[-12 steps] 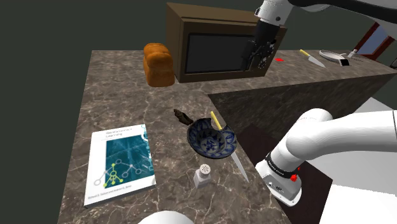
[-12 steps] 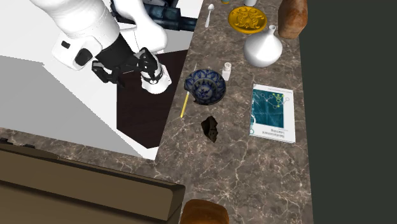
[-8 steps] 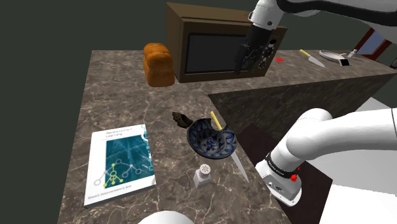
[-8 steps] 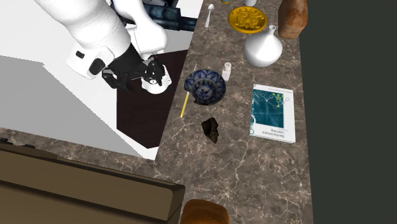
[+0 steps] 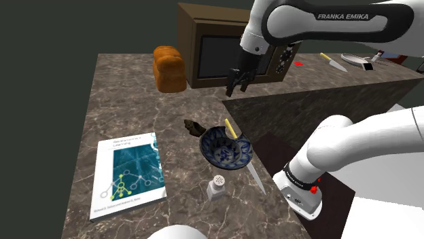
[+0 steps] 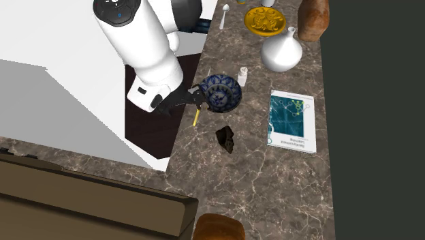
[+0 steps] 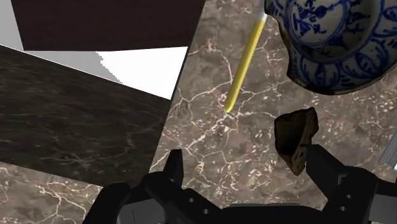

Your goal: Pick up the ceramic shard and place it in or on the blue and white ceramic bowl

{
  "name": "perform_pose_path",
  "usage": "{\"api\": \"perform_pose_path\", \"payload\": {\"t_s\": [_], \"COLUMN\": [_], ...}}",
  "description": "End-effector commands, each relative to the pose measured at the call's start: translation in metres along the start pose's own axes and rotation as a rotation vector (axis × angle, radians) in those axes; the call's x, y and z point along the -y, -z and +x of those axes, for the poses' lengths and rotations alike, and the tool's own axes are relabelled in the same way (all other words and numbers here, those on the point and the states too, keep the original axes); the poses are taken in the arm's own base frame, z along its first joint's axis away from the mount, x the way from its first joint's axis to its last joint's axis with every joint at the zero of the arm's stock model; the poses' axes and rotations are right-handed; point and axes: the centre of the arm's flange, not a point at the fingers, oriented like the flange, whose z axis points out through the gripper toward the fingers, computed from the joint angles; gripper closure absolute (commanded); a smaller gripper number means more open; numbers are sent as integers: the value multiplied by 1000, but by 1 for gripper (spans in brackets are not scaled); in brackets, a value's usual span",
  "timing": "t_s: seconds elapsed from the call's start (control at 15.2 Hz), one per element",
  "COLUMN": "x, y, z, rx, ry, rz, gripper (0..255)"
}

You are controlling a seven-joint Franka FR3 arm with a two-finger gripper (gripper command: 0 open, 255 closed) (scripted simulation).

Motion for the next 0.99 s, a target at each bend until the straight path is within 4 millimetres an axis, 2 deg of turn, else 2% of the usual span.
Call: {"api": "perform_pose_path", "payload": {"t_s": [0.0, 0.73, 0.92], "x": [17, 98, 104], "y": [-21, -127, -146], "z": [11, 65, 69], "rx": [-4, -17, -18], "ry": [-3, -14, -15], "rz": [1, 1, 1], "gripper": [0, 0, 0]}}
